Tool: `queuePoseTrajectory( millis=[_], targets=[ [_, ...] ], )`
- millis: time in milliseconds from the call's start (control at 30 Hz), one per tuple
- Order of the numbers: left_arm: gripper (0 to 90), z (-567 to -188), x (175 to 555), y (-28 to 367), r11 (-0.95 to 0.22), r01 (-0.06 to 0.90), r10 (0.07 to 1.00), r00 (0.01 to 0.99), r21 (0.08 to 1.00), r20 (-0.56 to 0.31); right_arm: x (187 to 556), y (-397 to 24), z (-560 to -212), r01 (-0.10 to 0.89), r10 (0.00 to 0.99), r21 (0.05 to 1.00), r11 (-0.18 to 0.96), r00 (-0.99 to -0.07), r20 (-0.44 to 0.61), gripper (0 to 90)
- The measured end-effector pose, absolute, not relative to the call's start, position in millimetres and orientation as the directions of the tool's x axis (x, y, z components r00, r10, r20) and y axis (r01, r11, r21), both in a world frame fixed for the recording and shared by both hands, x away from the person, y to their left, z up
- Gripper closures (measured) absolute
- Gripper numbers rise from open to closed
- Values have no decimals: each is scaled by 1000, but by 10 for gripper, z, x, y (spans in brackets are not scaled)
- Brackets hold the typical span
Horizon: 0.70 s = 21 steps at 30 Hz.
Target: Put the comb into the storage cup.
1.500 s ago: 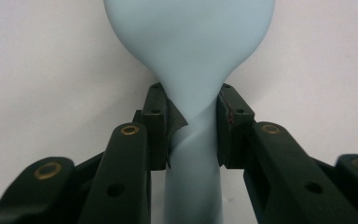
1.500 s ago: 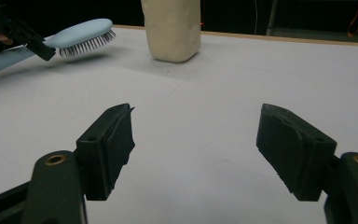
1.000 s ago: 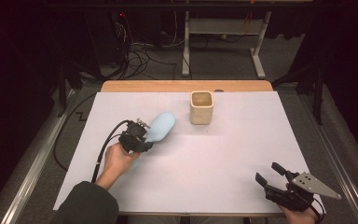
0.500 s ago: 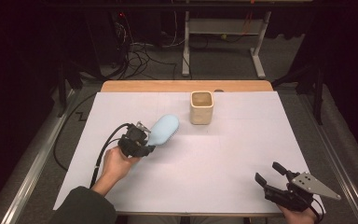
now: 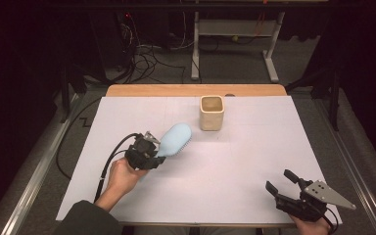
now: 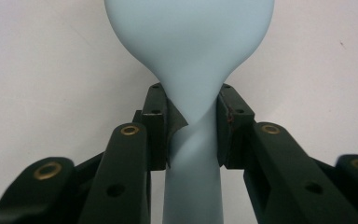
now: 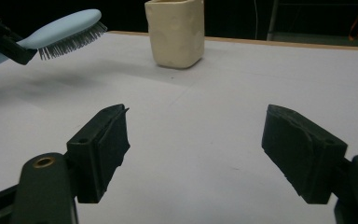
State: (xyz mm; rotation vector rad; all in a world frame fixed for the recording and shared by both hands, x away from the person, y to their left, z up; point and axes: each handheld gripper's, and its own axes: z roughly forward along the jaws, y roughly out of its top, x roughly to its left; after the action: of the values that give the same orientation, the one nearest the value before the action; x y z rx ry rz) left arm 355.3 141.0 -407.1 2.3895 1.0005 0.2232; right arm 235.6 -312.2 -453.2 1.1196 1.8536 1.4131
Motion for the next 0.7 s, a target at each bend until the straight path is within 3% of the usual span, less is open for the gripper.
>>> queuePoseTrajectory(
  millis=[700],
  targets=[
    [694, -4043, 3413, 1323, -599, 575, 667, 743, 558, -49, 2376, -2945, -4517, 275, 834, 955, 112, -549, 60, 230]
  ],
)
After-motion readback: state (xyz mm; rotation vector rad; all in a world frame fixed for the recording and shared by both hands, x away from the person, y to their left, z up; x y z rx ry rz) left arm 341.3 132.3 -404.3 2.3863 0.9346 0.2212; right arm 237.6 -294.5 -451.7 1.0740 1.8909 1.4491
